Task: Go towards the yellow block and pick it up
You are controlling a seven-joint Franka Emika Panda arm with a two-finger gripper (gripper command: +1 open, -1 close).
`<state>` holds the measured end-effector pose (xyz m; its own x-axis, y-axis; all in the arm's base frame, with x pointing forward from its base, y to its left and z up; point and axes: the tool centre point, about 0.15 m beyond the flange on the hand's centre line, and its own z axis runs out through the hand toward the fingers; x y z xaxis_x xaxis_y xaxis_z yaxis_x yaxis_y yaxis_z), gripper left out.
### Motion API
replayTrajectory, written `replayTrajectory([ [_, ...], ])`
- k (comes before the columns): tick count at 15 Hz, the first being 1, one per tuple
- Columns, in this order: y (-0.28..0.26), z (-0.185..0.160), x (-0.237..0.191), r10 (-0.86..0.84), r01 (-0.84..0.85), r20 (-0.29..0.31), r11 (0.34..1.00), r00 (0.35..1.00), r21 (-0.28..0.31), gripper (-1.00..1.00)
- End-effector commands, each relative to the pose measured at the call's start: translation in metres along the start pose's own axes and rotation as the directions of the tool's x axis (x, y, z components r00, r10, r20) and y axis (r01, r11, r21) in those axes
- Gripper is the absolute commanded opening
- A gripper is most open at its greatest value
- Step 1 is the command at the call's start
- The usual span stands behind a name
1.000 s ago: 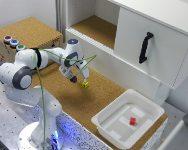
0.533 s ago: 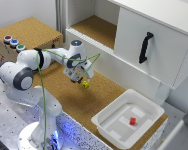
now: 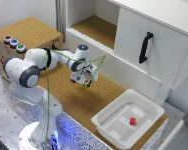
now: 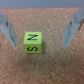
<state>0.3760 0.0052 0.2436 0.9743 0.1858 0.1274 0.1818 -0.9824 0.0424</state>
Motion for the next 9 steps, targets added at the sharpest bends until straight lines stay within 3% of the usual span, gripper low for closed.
replayTrajectory([
  [1, -0.007, 0.032, 0.027, -0.020, 0.023, 0.041, 0.996, 0.999, -0.084, 1.00],
  [9, -0.013, 0.046, 0.039, -0.049, 0.055, 0.068, 0.995, 0.996, -0.084, 1.00],
])
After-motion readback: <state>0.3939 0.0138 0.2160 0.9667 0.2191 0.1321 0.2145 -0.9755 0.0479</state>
